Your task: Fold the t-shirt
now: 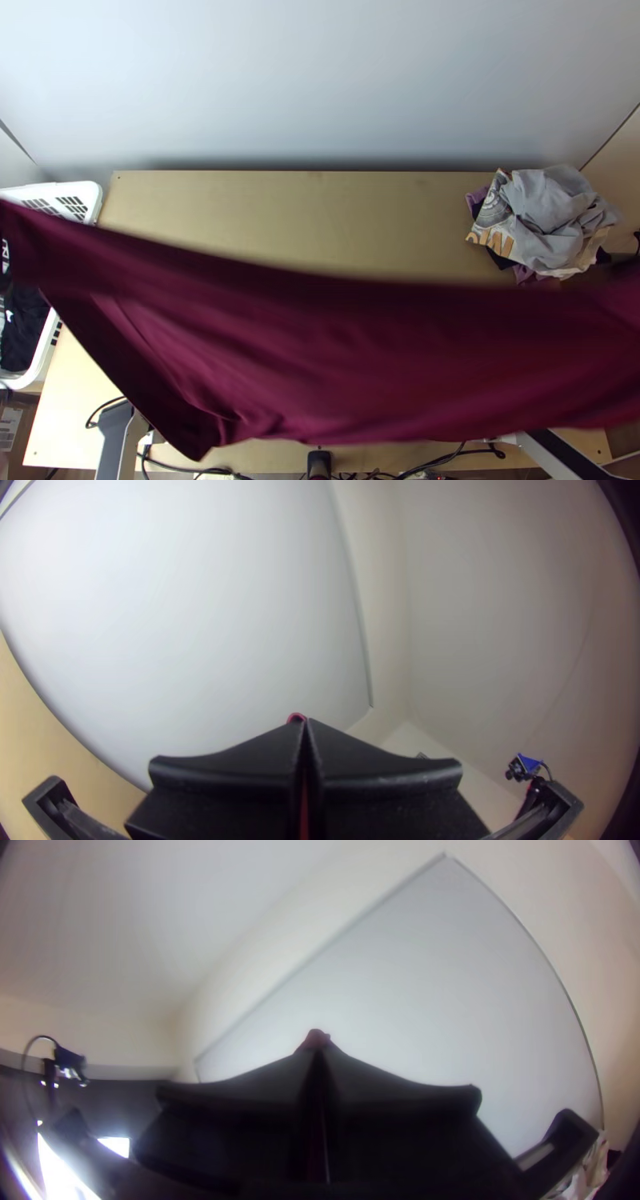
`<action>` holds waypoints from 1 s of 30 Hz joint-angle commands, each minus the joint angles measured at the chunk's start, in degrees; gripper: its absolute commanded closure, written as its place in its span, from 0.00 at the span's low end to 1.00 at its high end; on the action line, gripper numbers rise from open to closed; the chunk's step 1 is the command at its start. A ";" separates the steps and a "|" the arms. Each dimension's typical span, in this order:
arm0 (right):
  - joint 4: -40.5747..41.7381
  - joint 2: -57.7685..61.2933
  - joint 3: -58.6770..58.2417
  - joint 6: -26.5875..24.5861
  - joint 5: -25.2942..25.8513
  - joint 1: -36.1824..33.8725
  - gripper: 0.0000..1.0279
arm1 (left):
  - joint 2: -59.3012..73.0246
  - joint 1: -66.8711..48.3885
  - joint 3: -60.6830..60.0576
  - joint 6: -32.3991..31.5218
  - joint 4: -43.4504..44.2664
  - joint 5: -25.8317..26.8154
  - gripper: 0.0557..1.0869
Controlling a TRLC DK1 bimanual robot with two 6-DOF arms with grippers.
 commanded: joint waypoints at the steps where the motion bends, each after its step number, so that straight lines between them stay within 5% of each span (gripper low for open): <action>1: 6.83 2.41 -20.50 -0.81 3.27 1.45 0.97 | 4.97 6.04 -7.28 3.52 5.54 -1.50 0.96; 6: 19.66 3.38 -43.79 -1.07 2.74 -2.06 0.97 | 9.37 4.63 -14.93 12.84 7.03 -3.52 0.96; 11: 31.35 9.62 -55.21 -2.56 2.04 -7.25 0.97 | 14.90 2.70 -19.76 22.07 8.88 -6.42 0.96; 17: 42.42 23.51 -53.63 -5.64 1.07 -14.19 0.97 | 26.68 -6.26 -22.84 32.26 14.24 -16.09 0.96; 21: 46.38 33.26 -49.24 -11.44 1.16 -14.63 0.97 | 36.61 -10.92 -22.84 33.67 20.65 -18.81 0.96; 30: 50.07 49.88 -41.94 -16.10 2.21 -12.34 0.97 | 58.67 -18.22 -19.59 40.44 28.39 -23.21 0.96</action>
